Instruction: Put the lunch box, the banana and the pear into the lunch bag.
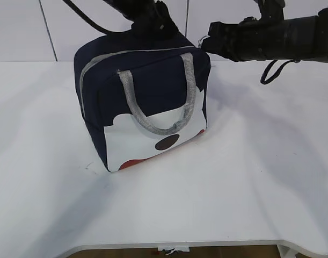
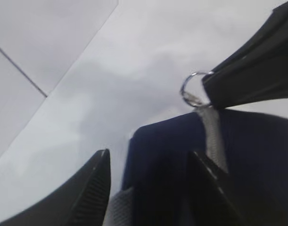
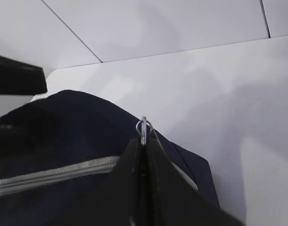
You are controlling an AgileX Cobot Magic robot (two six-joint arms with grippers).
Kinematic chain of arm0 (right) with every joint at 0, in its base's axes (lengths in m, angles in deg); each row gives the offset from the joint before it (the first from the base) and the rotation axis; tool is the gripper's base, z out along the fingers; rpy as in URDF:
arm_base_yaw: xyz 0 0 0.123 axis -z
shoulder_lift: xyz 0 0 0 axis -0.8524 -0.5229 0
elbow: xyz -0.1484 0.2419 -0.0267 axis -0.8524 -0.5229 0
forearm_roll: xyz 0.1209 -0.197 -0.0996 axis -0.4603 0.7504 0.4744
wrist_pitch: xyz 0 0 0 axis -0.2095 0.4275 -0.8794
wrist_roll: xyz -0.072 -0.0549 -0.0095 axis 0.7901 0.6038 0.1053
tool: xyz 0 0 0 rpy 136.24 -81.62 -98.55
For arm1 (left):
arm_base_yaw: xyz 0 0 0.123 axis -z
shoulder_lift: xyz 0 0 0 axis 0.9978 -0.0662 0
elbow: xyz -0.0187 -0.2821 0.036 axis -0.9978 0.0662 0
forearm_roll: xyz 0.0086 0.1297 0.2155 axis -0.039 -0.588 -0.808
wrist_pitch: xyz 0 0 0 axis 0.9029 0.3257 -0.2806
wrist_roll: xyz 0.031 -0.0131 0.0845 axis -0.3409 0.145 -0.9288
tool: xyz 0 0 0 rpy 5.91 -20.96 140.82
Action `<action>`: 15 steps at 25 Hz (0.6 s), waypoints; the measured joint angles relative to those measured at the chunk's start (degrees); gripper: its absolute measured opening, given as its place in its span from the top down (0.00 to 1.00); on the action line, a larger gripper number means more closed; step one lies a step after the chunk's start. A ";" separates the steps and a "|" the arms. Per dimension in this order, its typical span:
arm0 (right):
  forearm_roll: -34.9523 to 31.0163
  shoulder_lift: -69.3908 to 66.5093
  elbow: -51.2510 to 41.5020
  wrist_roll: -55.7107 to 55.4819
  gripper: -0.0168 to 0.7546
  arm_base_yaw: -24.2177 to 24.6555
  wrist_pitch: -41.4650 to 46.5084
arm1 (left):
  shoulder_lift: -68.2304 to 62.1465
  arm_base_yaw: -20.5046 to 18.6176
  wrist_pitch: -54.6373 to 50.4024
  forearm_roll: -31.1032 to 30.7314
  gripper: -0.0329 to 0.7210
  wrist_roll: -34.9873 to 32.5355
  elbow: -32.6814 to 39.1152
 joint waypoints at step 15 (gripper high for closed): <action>0.10 0.00 0.00 0.13 0.99 0.13 0.30 | 0.00 0.00 0.35 3.98 0.29 -0.07 0.00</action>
